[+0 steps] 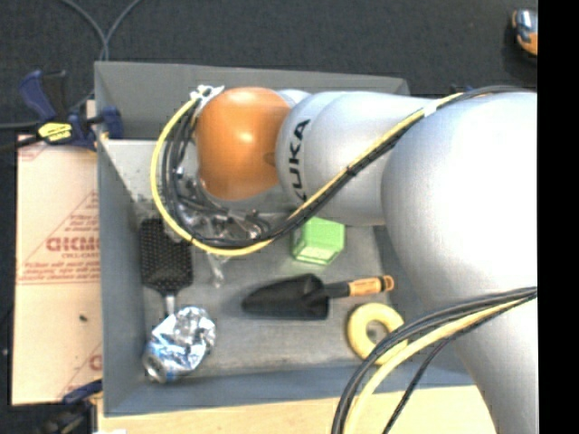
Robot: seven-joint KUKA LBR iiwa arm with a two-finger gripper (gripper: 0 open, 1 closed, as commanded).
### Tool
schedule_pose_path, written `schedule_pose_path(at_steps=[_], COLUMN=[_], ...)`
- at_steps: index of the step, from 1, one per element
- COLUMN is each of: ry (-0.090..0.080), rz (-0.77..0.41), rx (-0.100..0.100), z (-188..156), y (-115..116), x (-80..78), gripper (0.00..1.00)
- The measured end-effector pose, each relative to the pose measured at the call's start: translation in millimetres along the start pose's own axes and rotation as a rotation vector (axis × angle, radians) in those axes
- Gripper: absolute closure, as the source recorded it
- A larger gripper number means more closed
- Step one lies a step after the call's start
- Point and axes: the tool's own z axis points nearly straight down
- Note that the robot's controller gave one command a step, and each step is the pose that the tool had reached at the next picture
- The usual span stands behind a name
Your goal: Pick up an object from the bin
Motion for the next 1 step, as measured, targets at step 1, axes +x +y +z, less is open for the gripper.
schedule_pose_path(at_steps=[1], ry=[0.004], rz=[0.071], rx=[-0.003], z=[-62.9], y=[31.7], x=[-15.0], gripper=[0.0])
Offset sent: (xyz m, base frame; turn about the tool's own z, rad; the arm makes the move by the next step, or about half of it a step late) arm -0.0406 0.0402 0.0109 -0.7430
